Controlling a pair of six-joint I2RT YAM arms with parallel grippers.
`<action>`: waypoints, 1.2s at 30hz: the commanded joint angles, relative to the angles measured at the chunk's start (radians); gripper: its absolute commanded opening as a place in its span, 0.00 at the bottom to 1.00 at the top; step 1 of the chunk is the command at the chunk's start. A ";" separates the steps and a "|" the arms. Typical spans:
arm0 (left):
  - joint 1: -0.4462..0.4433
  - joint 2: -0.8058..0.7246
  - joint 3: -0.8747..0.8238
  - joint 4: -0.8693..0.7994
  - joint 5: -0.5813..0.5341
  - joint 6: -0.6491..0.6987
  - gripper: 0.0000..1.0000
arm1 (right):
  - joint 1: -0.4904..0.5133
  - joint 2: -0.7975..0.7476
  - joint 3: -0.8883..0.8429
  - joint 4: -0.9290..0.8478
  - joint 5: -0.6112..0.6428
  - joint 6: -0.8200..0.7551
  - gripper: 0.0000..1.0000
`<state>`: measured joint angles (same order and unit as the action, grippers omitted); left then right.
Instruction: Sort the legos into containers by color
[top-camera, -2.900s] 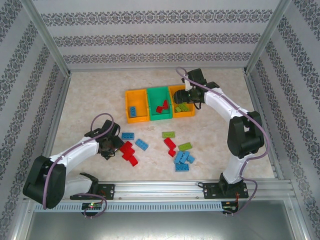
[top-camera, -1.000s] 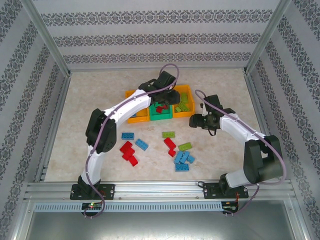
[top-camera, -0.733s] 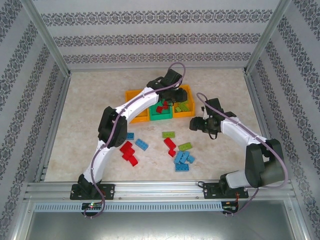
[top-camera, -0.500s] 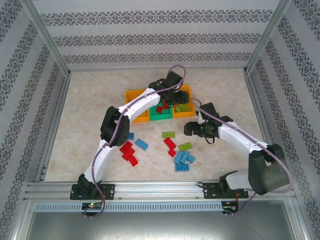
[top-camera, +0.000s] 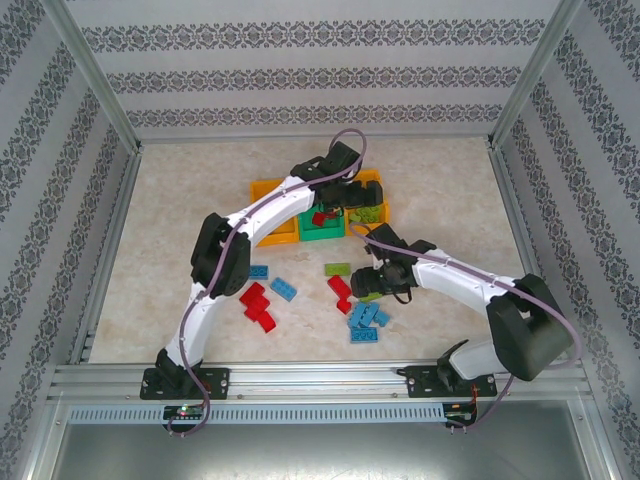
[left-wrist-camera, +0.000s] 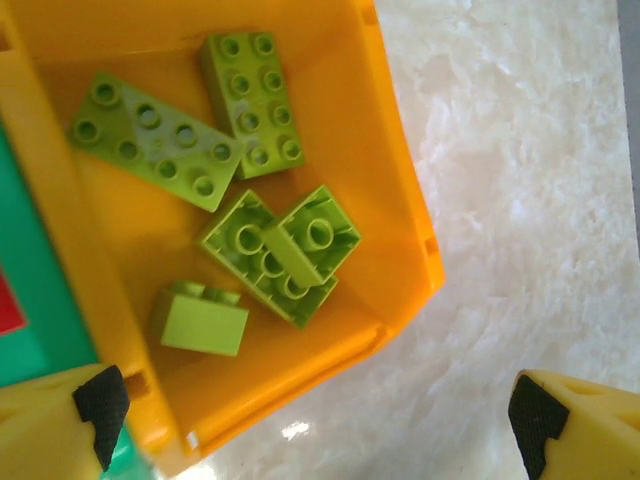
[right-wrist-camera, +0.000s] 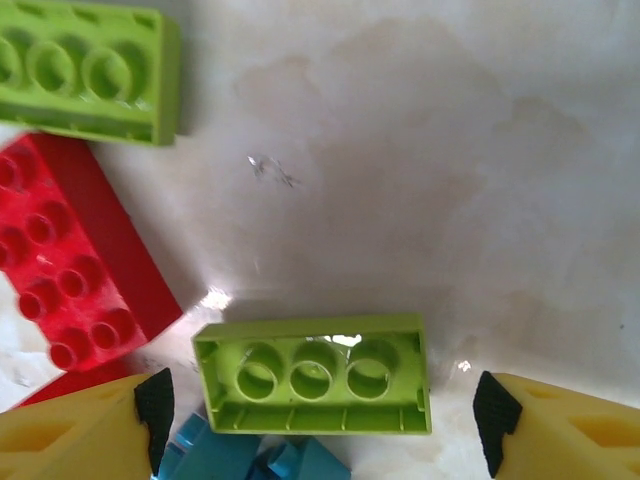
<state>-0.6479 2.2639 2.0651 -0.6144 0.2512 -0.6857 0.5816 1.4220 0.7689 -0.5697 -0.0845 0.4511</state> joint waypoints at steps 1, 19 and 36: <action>-0.006 -0.094 -0.069 0.002 -0.039 0.001 1.00 | 0.017 0.020 0.001 -0.067 0.059 0.036 0.77; 0.014 -0.275 -0.330 0.076 -0.088 -0.030 0.99 | -0.101 0.104 0.006 0.012 0.073 0.037 0.57; 0.023 -0.358 -0.434 0.090 -0.135 -0.031 1.00 | -0.120 0.032 0.066 -0.019 0.048 0.125 0.83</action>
<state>-0.6395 1.9499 1.6573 -0.5499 0.1444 -0.7120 0.4438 1.4914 0.8295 -0.5579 -0.0383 0.5186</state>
